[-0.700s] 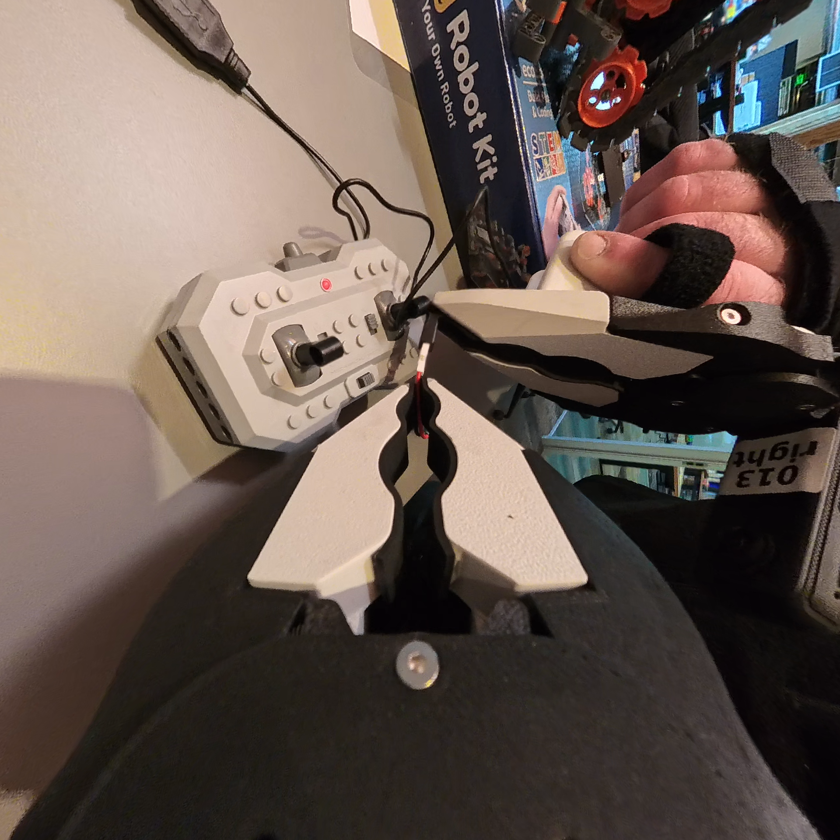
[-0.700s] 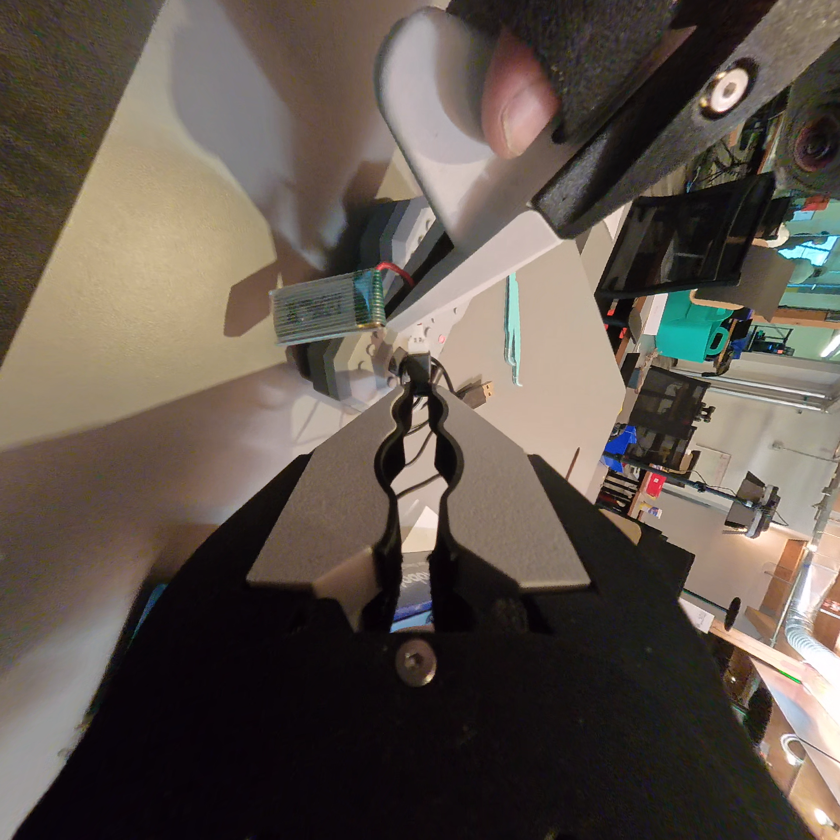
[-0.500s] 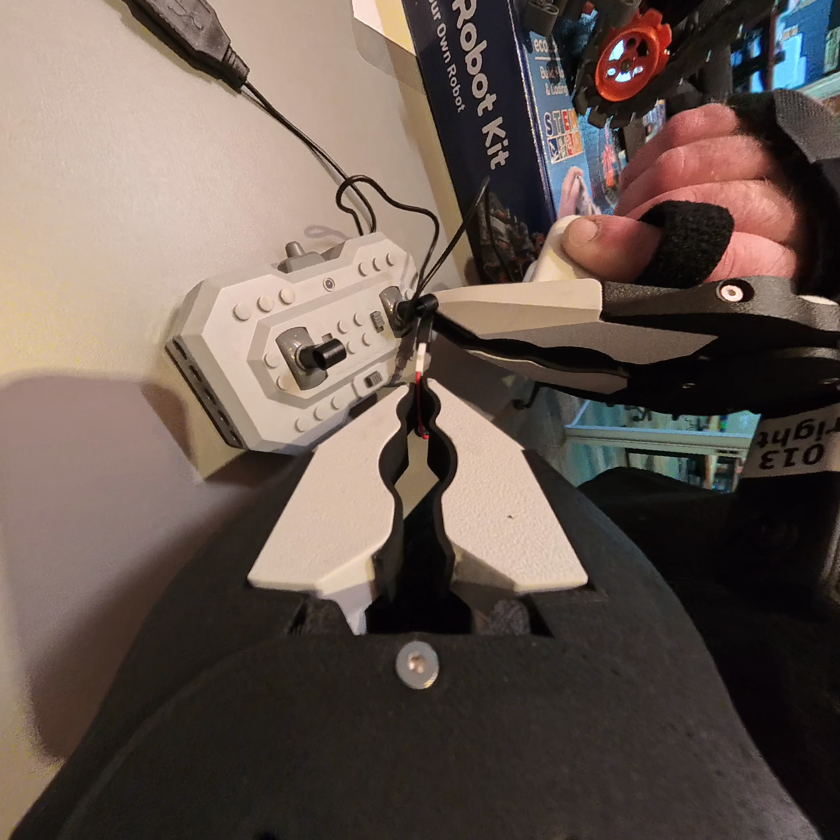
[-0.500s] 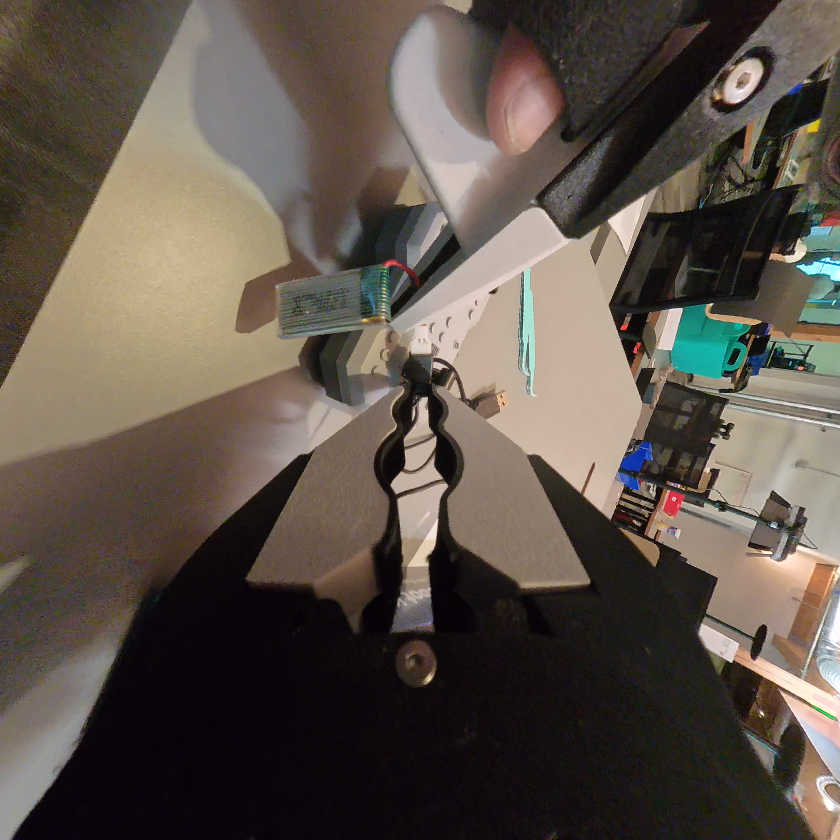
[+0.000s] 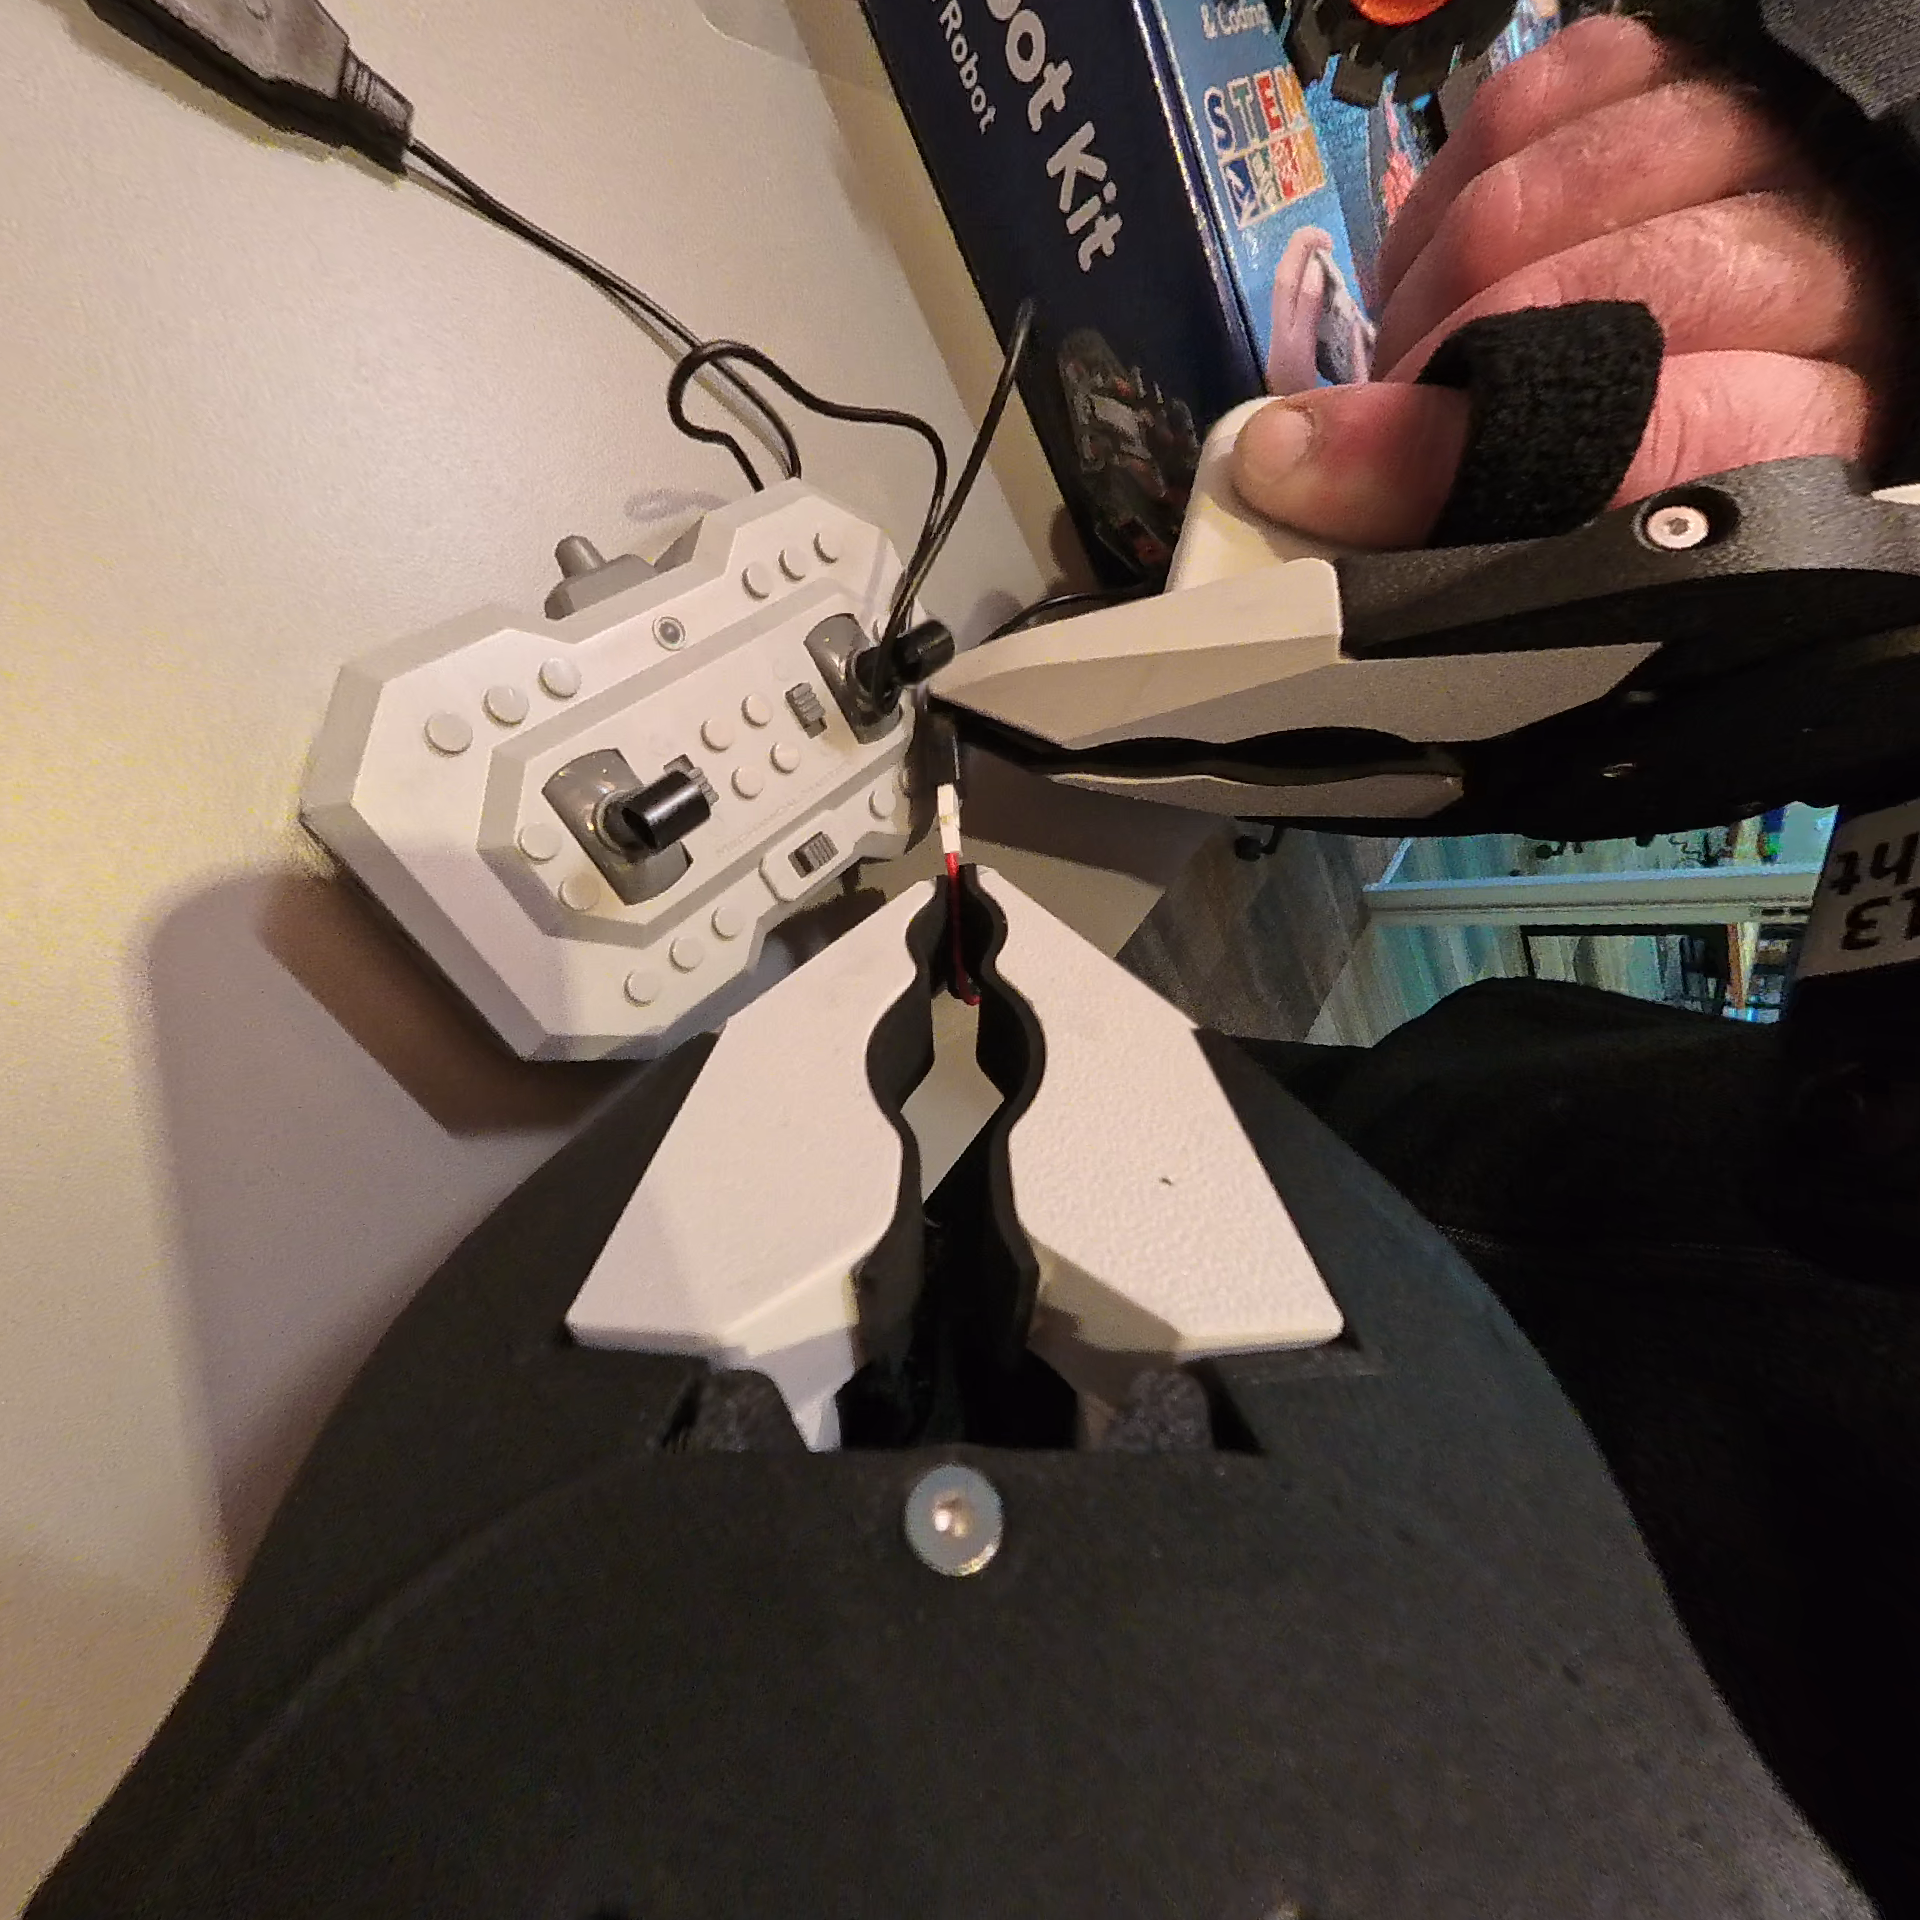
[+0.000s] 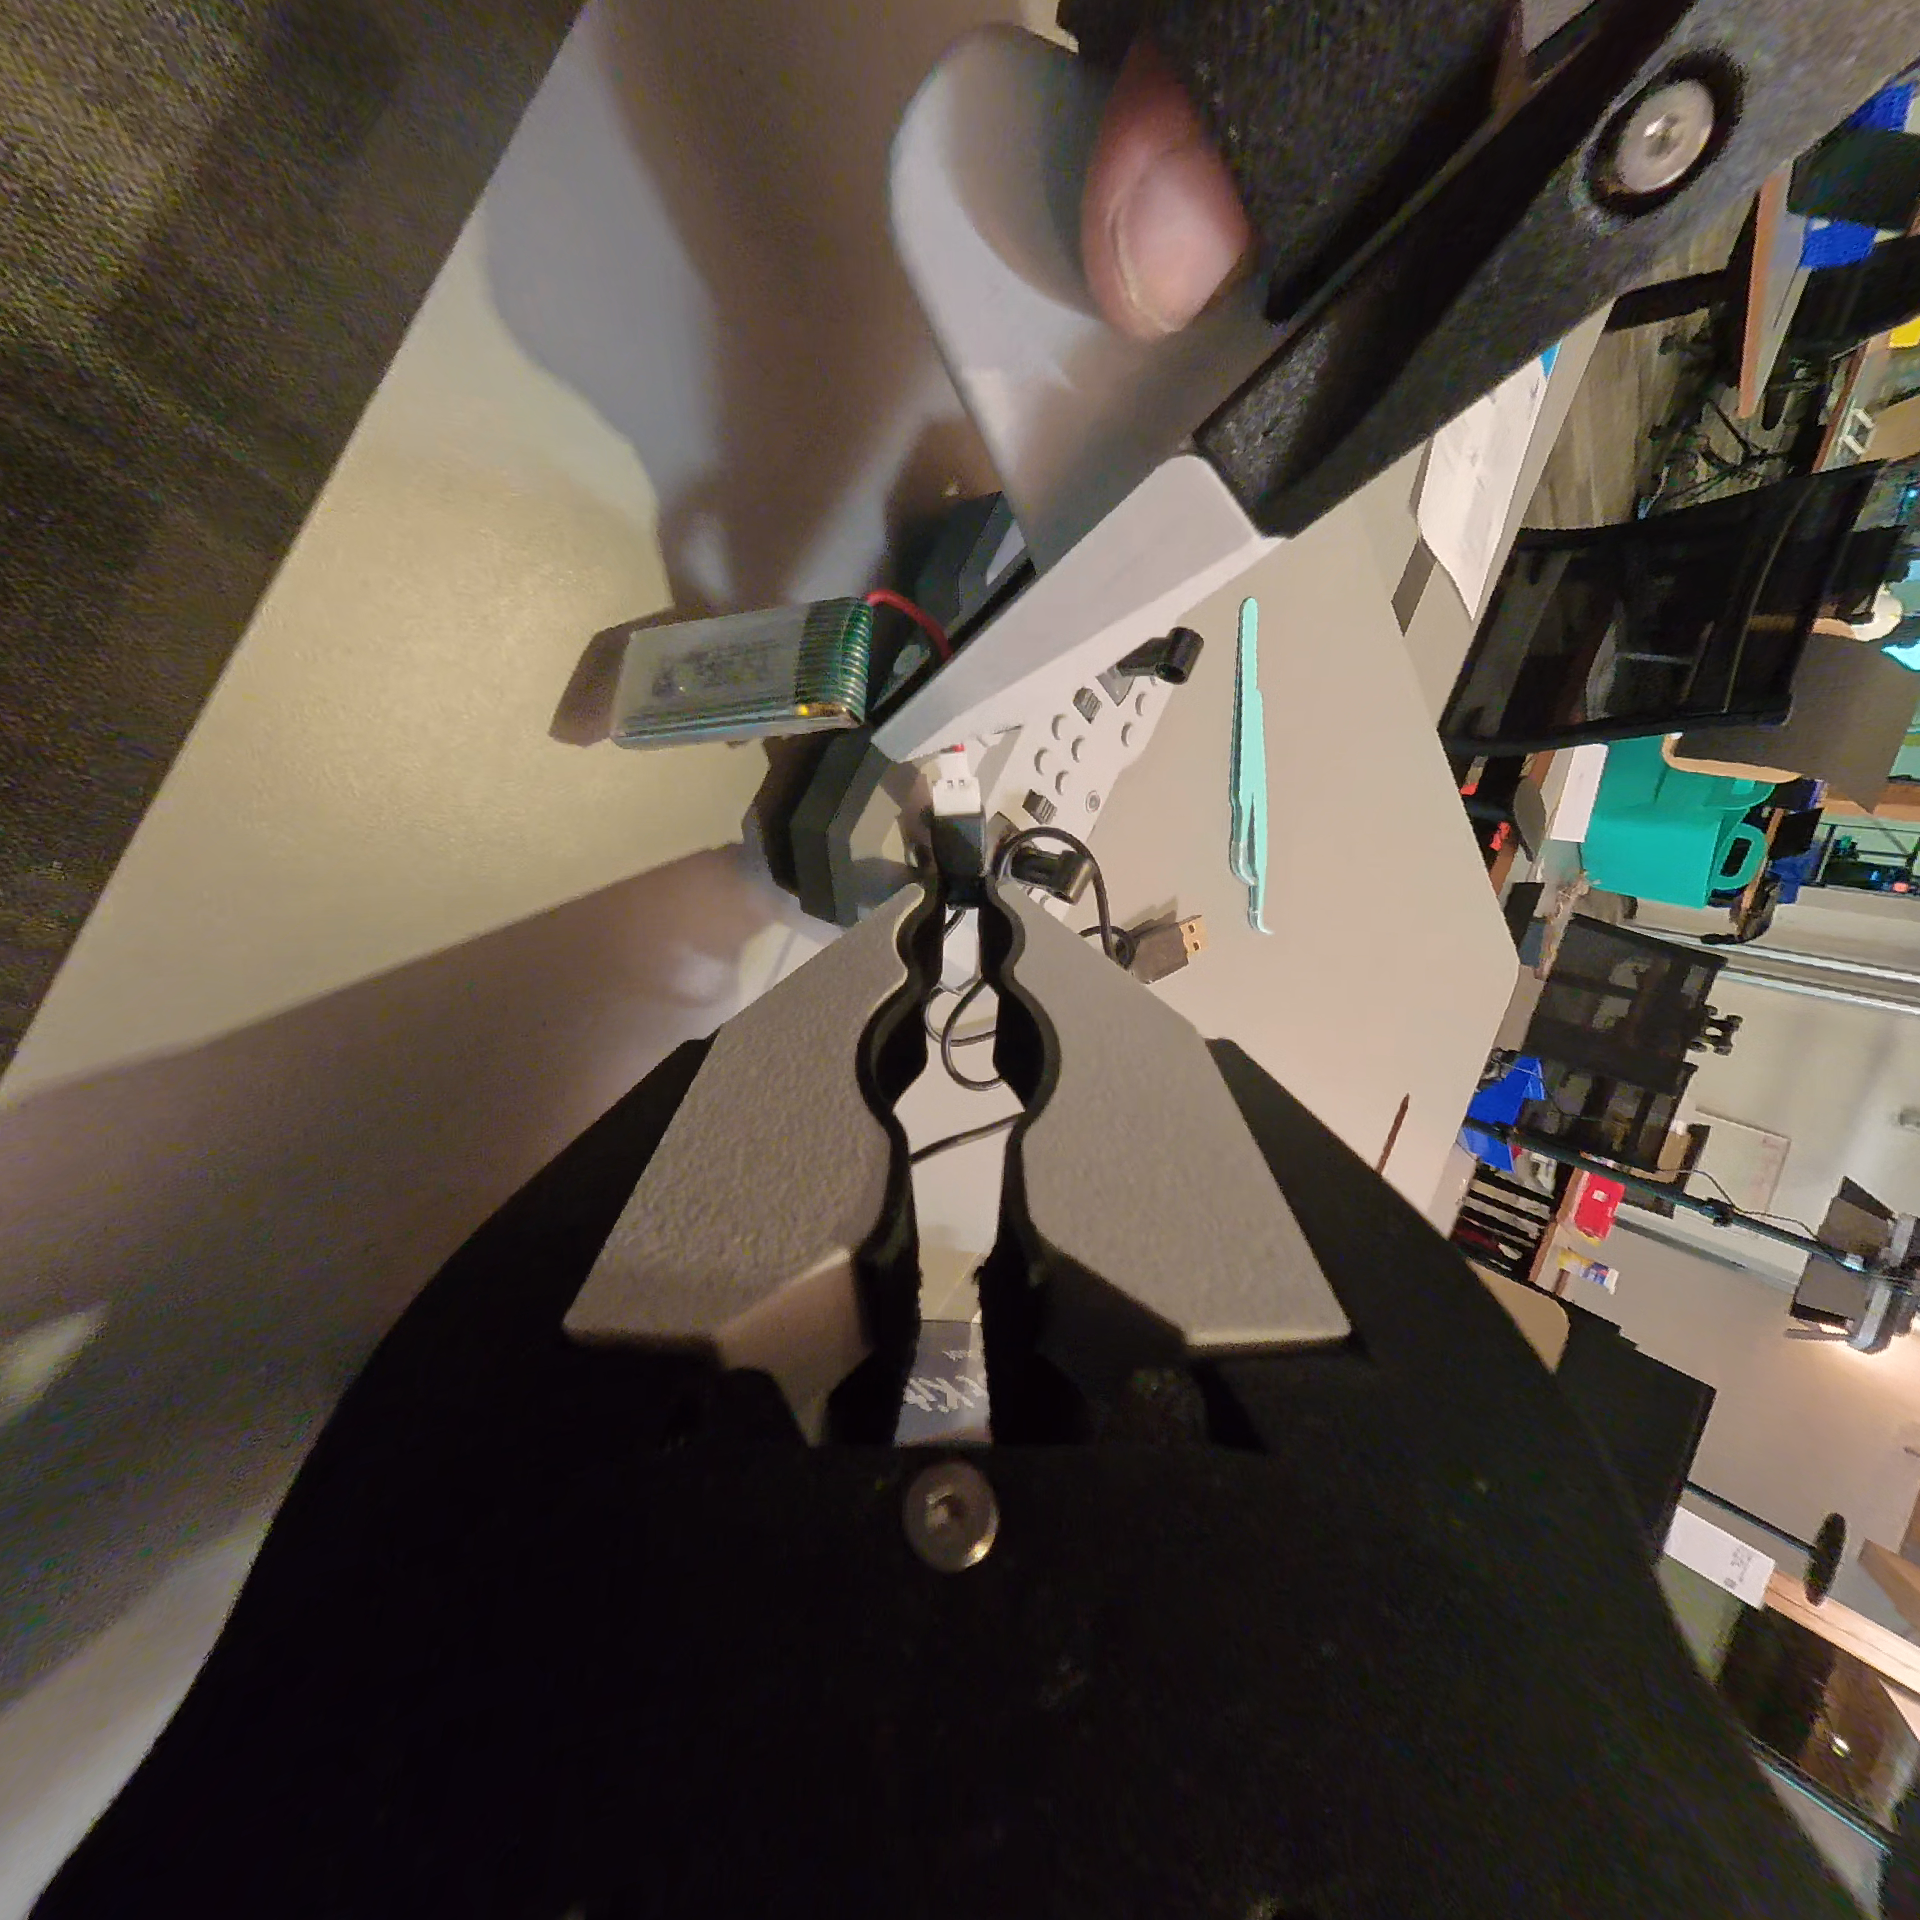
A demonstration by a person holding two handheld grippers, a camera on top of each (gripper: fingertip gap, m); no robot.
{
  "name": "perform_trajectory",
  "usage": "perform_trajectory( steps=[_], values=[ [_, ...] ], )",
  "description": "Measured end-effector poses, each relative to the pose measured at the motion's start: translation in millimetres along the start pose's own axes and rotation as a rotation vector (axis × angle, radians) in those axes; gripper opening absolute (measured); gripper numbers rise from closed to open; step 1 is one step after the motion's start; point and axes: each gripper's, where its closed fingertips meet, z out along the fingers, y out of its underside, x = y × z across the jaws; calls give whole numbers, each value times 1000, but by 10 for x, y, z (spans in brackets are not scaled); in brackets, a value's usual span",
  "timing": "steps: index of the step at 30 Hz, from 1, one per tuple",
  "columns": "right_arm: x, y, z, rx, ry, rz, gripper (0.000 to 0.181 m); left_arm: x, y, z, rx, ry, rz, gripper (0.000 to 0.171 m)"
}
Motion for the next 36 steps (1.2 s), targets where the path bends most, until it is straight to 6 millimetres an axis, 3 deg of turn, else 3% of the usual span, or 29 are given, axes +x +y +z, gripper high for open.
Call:
perform_trajectory(
  steps=[6, 15, 25, 36],
  values=[
    [7, 4, 4, 77, -103, 158, 4, -13, -41, -43, 3, 7, 25, 0],
    [43, -31, -70, 207, -111, 294, 13, 87, -82, -73, 26, 104, 45, 0],
    [72, -144, -216, 291, -75, 246, 8, 231, -94, -105, 2, 180, 62, 0],
    [157, -197, -571, 406, -111, 306, 6, 508, -164, -206, -2, 269, 114, 0]
  ],
)
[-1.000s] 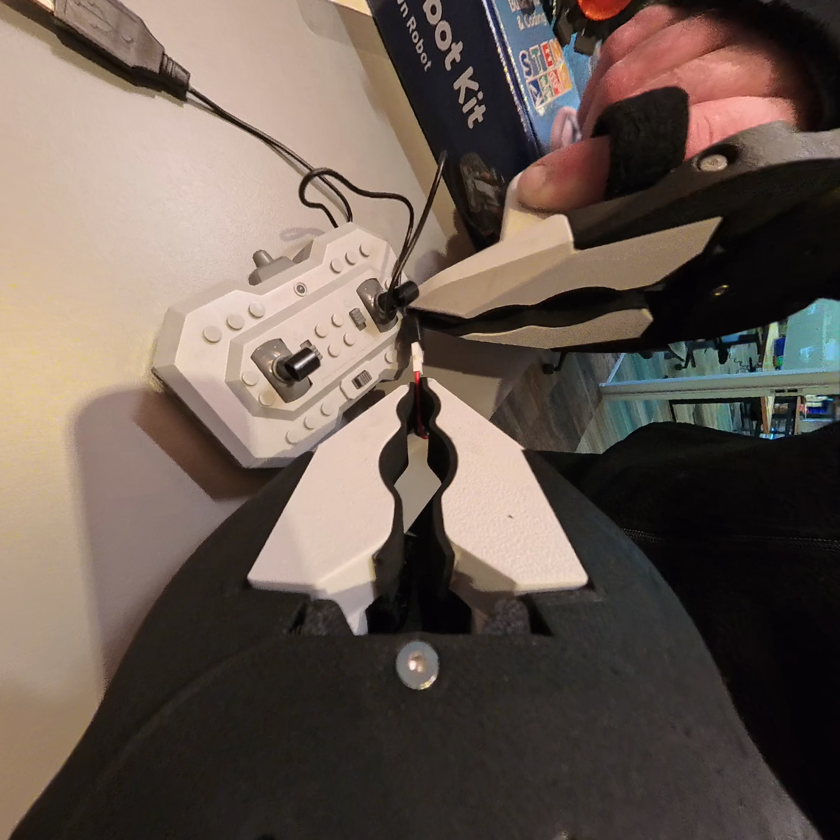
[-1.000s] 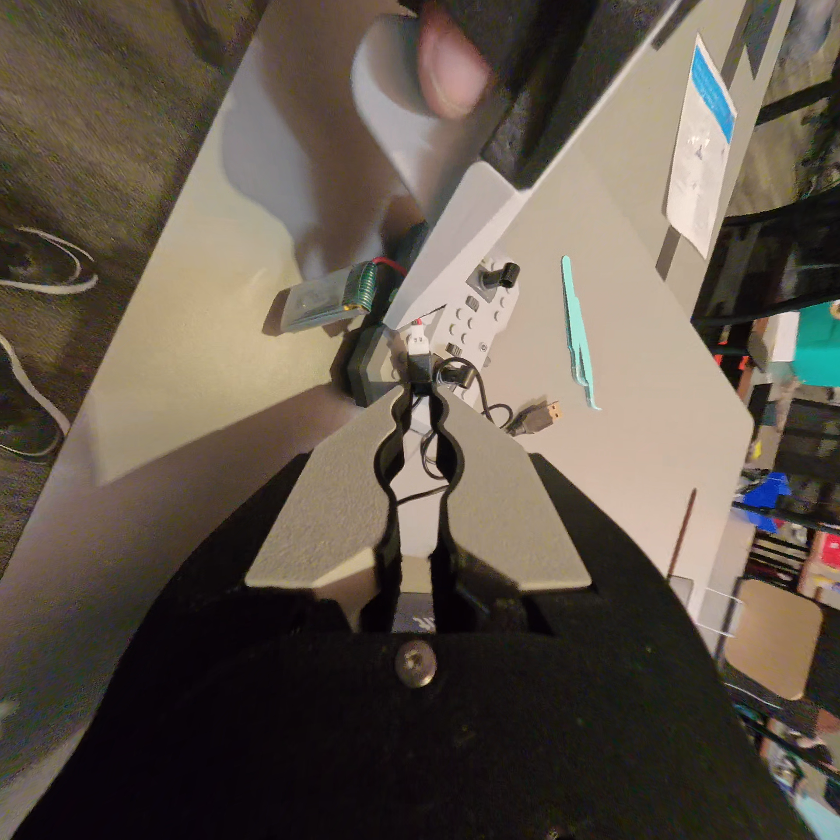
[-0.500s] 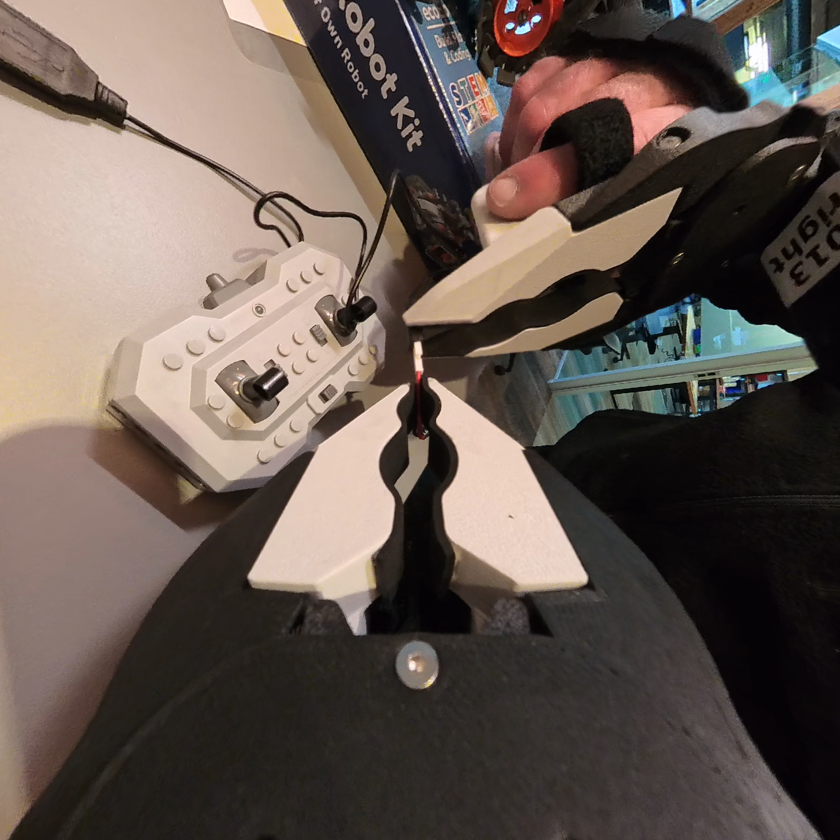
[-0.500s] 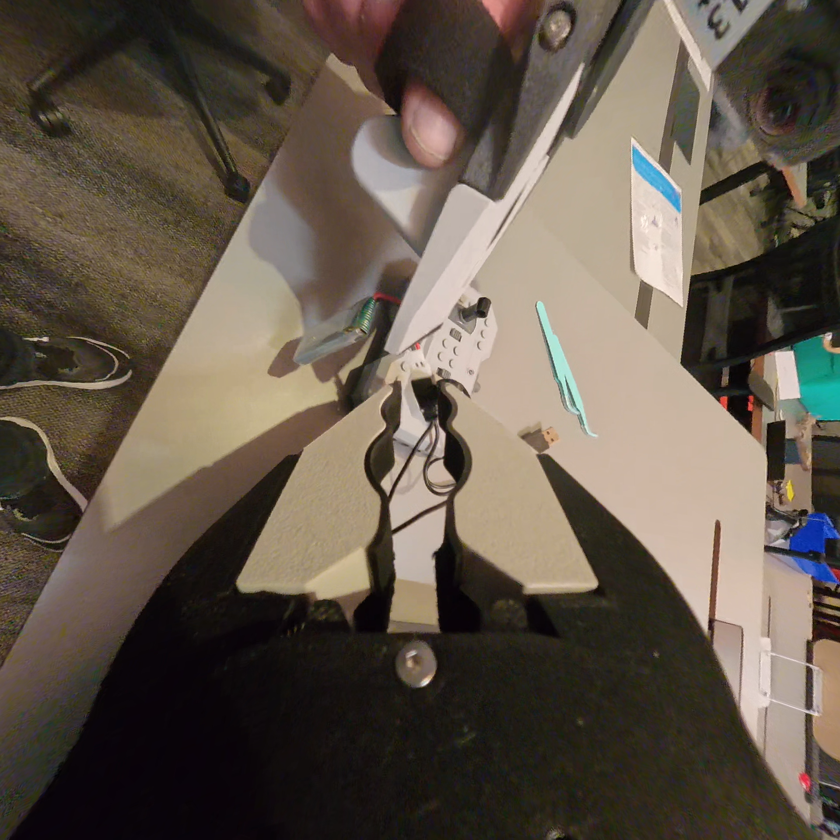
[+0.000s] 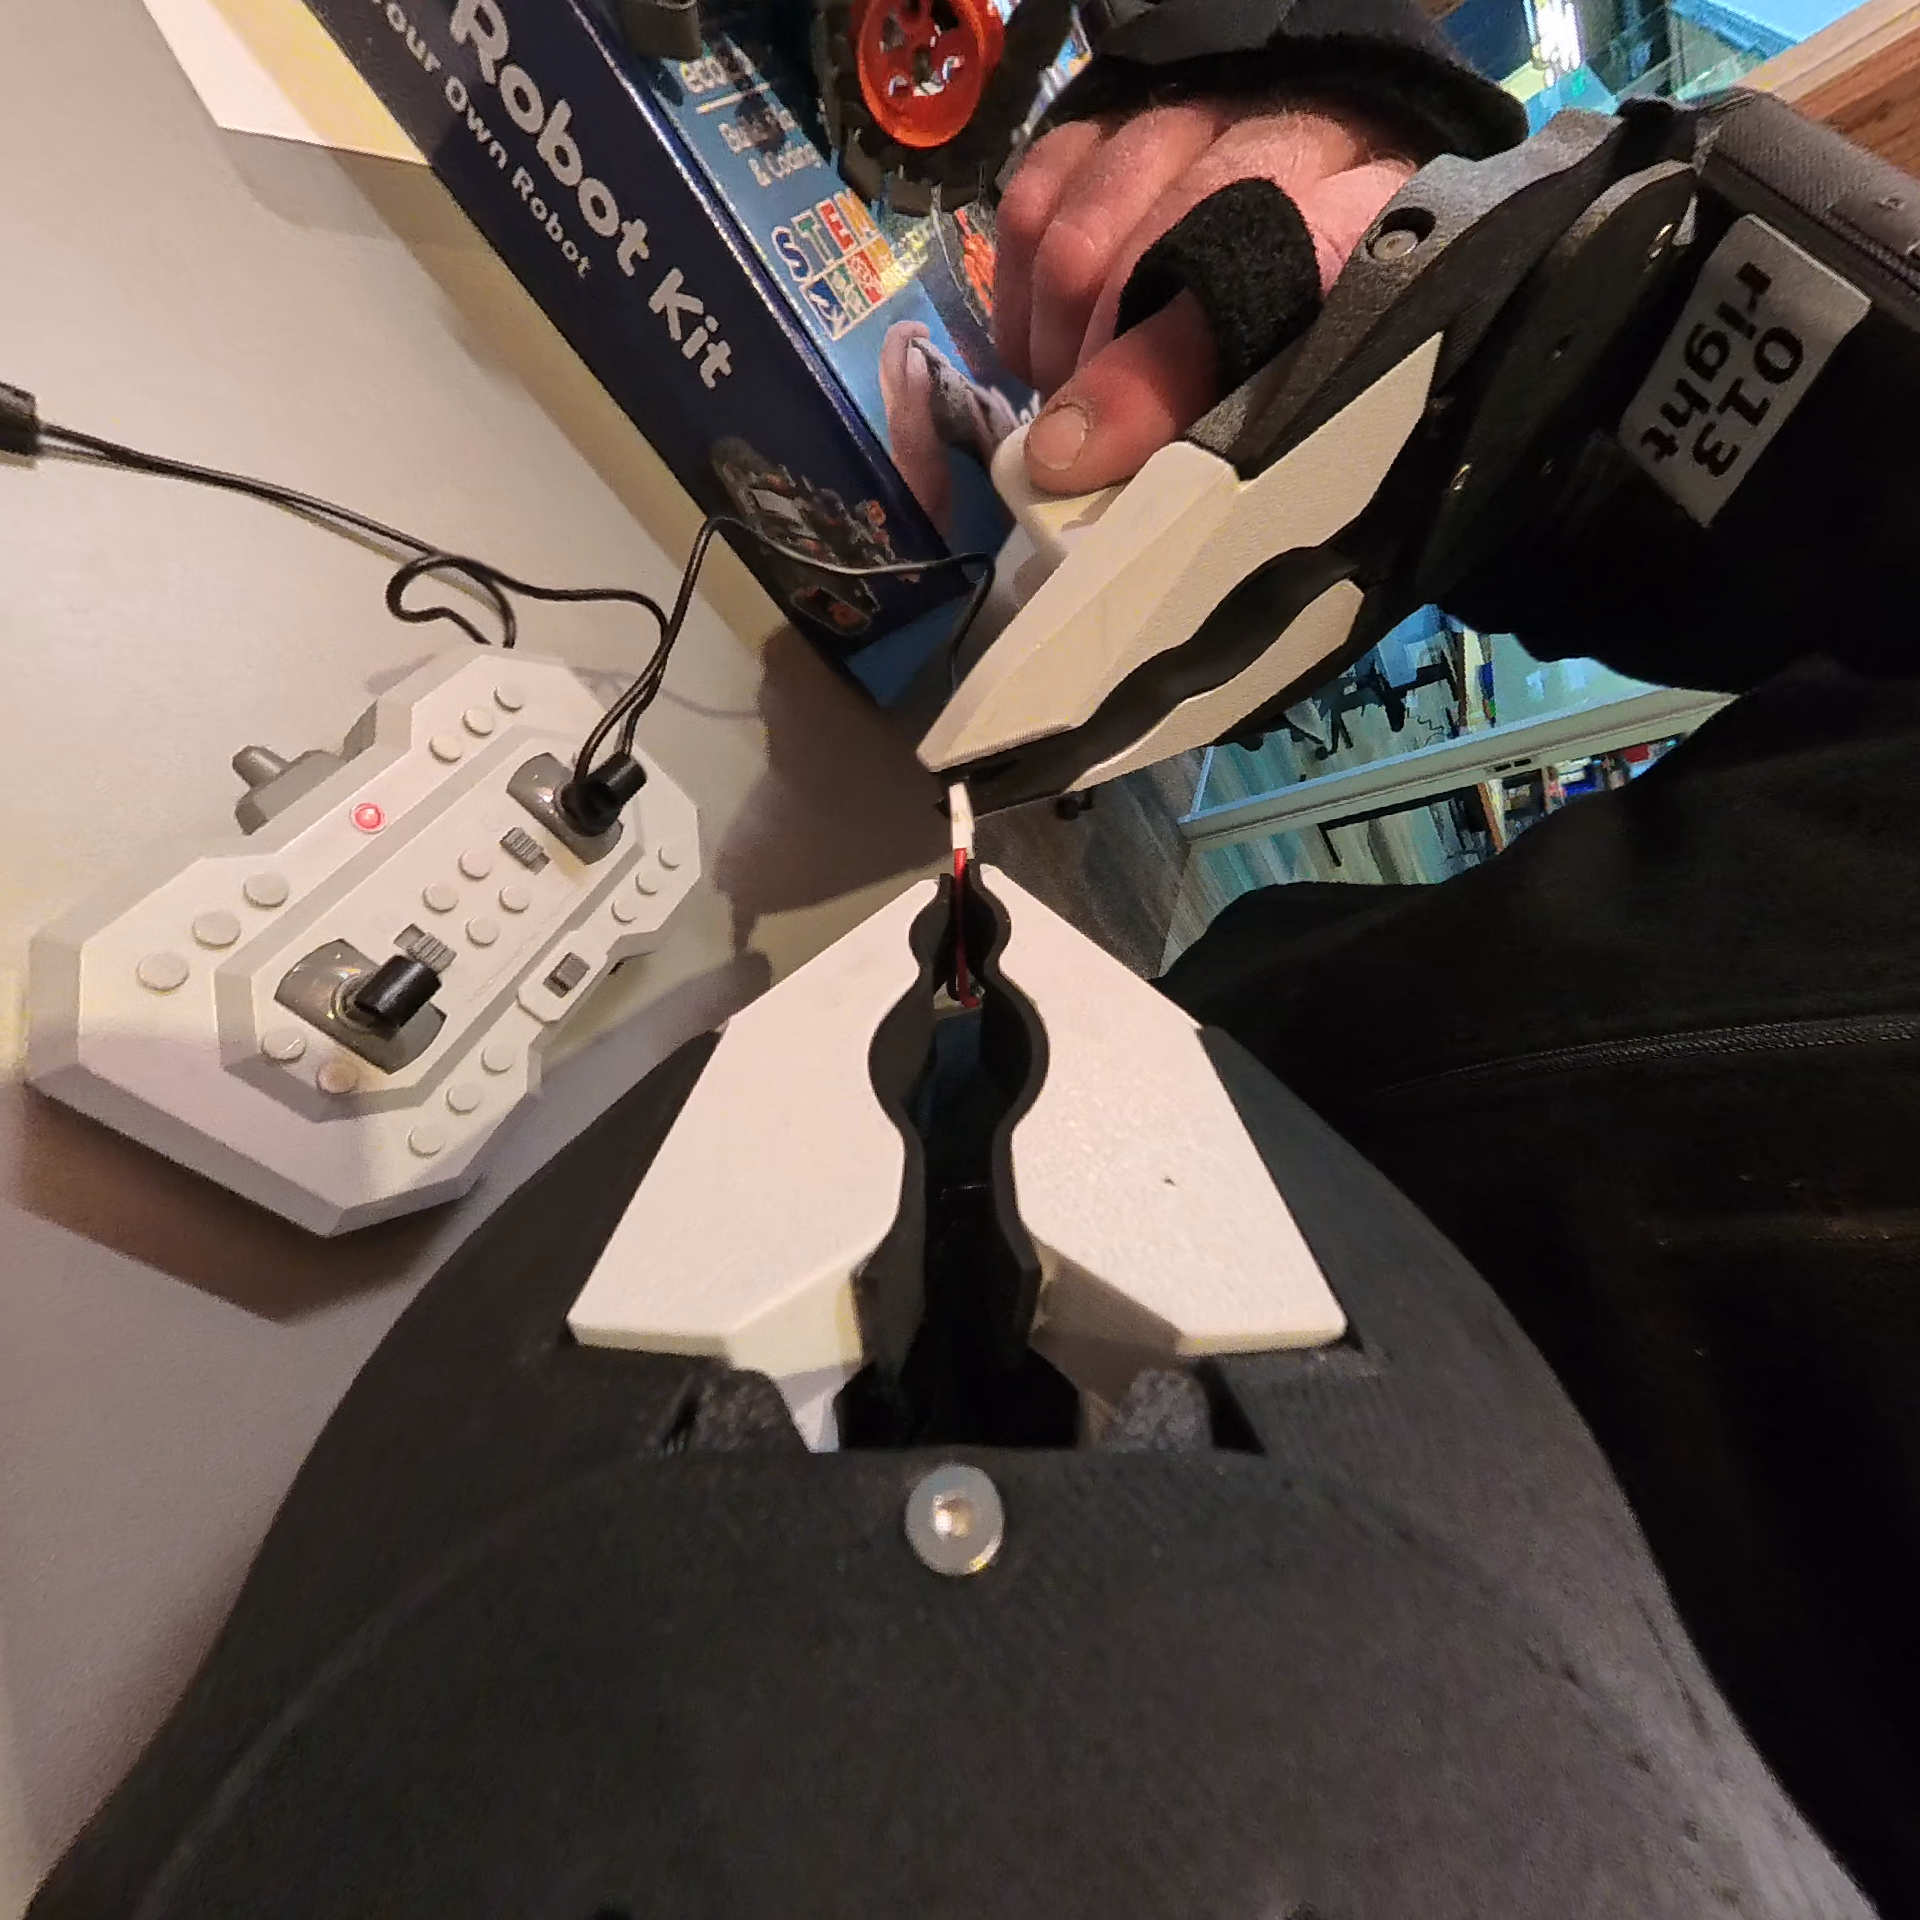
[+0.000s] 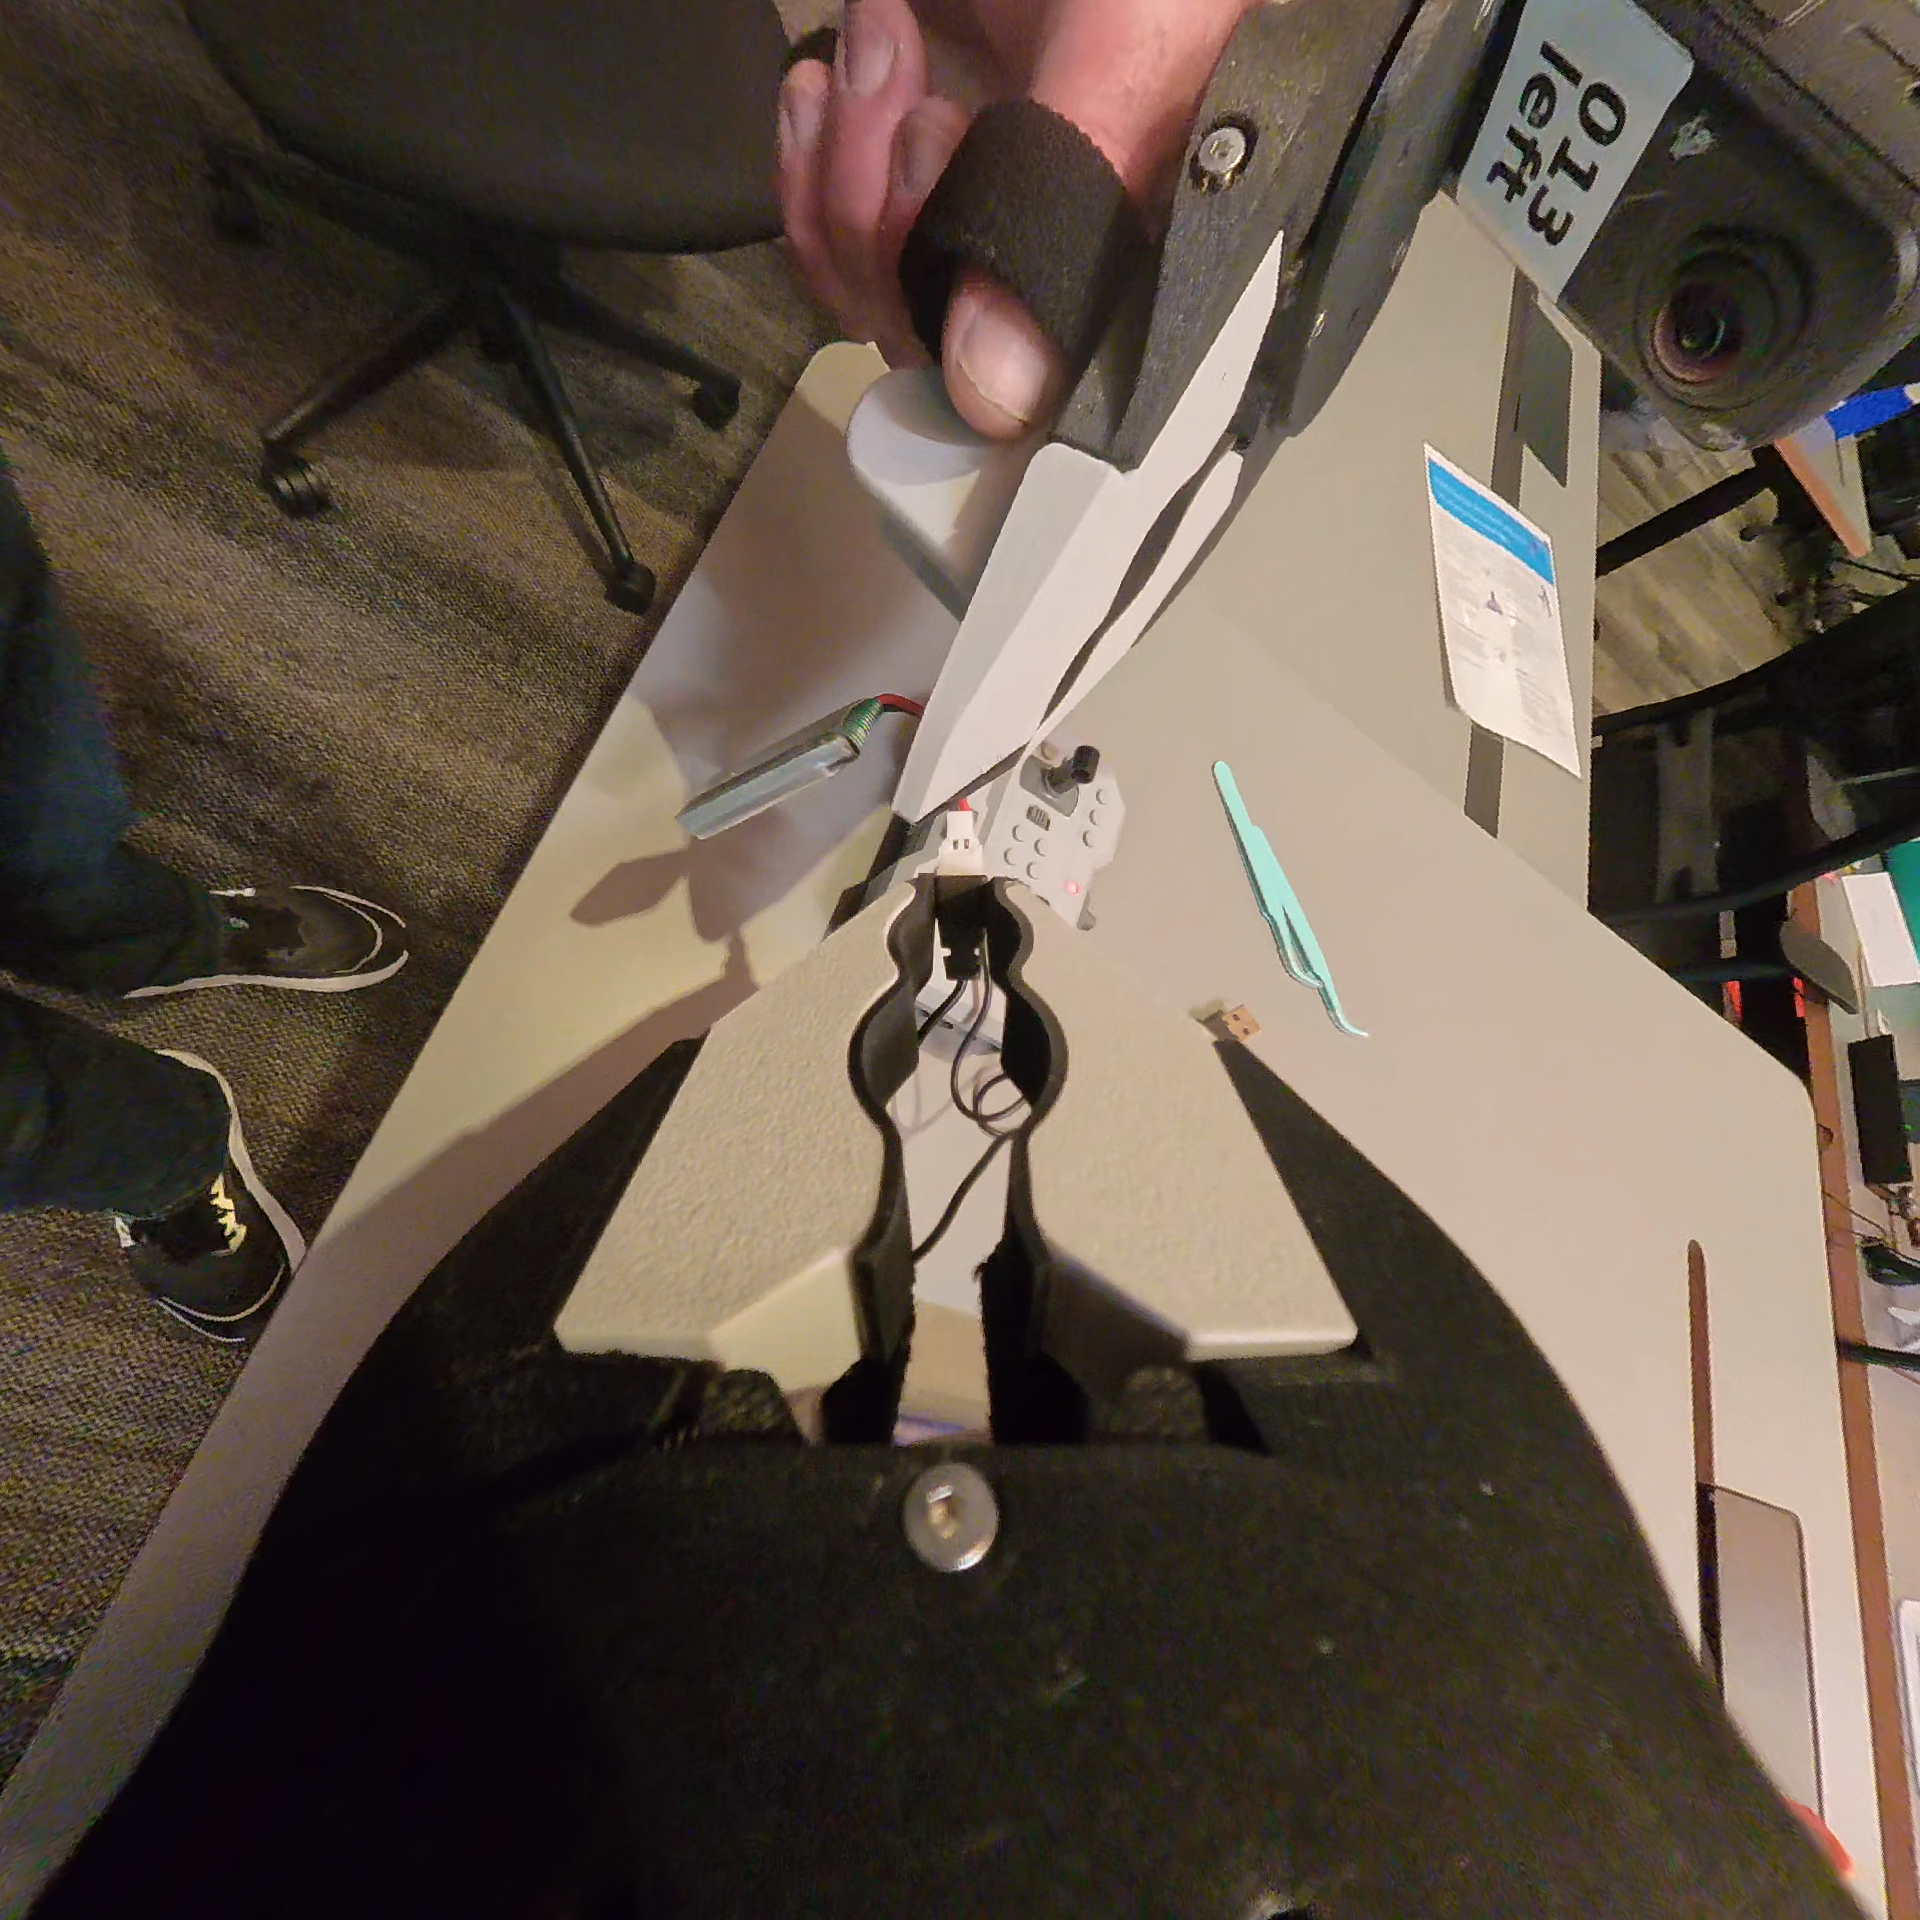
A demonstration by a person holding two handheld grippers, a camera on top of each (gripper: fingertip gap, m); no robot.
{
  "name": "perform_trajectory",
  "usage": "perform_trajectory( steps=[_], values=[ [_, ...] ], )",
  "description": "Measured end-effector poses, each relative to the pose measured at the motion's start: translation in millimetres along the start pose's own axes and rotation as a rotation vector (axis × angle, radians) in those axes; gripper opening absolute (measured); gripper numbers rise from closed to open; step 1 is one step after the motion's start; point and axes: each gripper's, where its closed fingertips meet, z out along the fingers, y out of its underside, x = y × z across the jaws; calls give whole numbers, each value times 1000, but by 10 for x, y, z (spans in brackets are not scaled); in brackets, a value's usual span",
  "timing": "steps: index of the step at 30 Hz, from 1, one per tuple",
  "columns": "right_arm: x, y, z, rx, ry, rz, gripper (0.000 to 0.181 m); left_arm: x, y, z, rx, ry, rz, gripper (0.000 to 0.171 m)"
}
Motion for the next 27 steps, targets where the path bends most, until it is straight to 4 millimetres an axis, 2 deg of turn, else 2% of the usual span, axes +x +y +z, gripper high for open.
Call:
perform_trajectory(
  steps=[10, 27],
  values=[
    [56, 24, -50, -57, 64, 2, 5, -5, -83, 21, -6, -77, 15, 0],
    [-30, 106, -71, -160, 67, -130, 4, -33, -32, 167, -130, -182, 124, 0]
  ],
)
